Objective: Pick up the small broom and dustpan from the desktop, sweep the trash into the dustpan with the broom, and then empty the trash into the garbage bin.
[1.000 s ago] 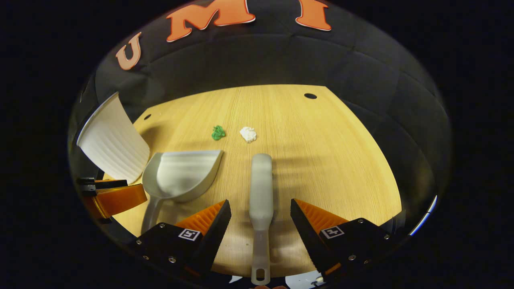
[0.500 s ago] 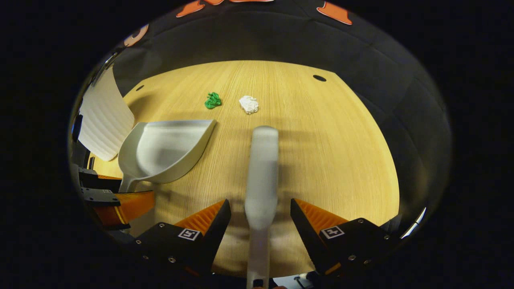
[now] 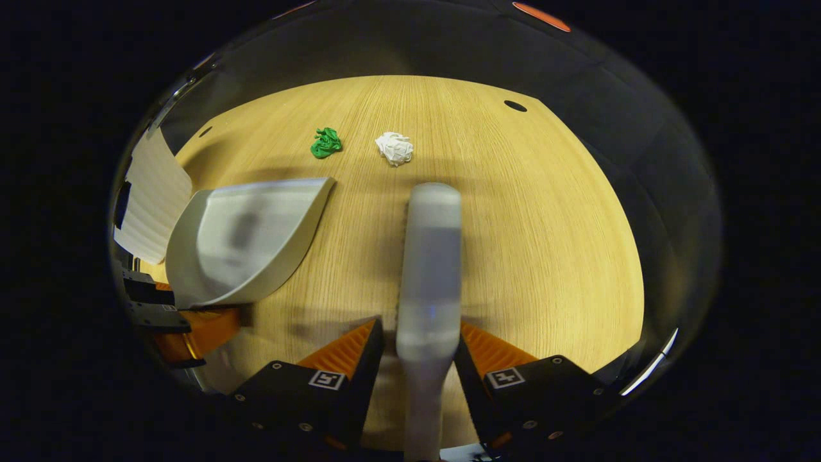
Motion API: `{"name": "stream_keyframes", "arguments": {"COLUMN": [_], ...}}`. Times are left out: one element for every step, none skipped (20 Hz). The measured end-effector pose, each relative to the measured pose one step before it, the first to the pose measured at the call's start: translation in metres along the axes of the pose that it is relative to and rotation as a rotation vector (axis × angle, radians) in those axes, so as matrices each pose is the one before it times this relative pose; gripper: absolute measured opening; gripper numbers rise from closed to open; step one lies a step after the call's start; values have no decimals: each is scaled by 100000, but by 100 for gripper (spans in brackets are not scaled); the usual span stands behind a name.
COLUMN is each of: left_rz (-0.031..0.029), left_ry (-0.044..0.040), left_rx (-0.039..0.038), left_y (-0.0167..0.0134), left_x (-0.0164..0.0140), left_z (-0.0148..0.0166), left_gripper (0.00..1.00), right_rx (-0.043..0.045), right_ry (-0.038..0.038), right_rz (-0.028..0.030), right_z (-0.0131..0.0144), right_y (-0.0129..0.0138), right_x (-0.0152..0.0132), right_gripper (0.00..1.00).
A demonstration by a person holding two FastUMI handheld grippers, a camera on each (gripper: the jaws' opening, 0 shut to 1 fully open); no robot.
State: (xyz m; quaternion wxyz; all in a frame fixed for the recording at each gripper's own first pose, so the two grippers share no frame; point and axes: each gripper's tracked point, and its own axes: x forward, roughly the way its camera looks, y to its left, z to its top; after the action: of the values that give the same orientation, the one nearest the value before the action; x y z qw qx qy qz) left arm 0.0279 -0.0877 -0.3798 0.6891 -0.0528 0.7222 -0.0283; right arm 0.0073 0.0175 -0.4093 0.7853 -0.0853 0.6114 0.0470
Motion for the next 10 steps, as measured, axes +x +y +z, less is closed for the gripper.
{"name": "stream_keyframes", "arguments": {"left_rz": [676, 294, 0, -703, -42, -442, -143, -259, -542, -755], "left_ry": [758, 887, 851, 367, -38, -1366, -490, -1928, -566, -432], "left_rx": [1176, 1071, 2184, 1334, 2595, 2452, 3779, 3362, 3991, 4442], "left_y": [80, 63, 185, 136, 245, 253, 379, 464, 361, 418], "left_x": [-234, -38, 52, -101, -156, -195, -104, -215, -168, -205], "left_z": [10, 38, -263, 121, 102, 336, 210, 408, 229, 400], "left_gripper": [55, 48, 38, 37, 36, 35, 35, 34, 33, 33], "right_rx": [250, -158, 101, 84, 370, 237, -243, -437, -1281, -1815], "right_ry": [235, 1019, 516, 147, 417, 608, 19, -795, 163, 505], "right_rz": [1787, 428, 515, 684, 1076, 988, 314, -680, -382, 617], "right_z": [214, 187, 28, 308, 271, 476, 770, 1110, 1022, 1172], "right_y": [201, -21, -153, -122, -282, -403, -626, -846, -743, -363], "right_x": [382, -120, 140, -74, -92, -90, -36, 216, 293, 406], "right_gripper": [55, 53, 42, 40, 39, 37, 35, 34, 34, 43]}}
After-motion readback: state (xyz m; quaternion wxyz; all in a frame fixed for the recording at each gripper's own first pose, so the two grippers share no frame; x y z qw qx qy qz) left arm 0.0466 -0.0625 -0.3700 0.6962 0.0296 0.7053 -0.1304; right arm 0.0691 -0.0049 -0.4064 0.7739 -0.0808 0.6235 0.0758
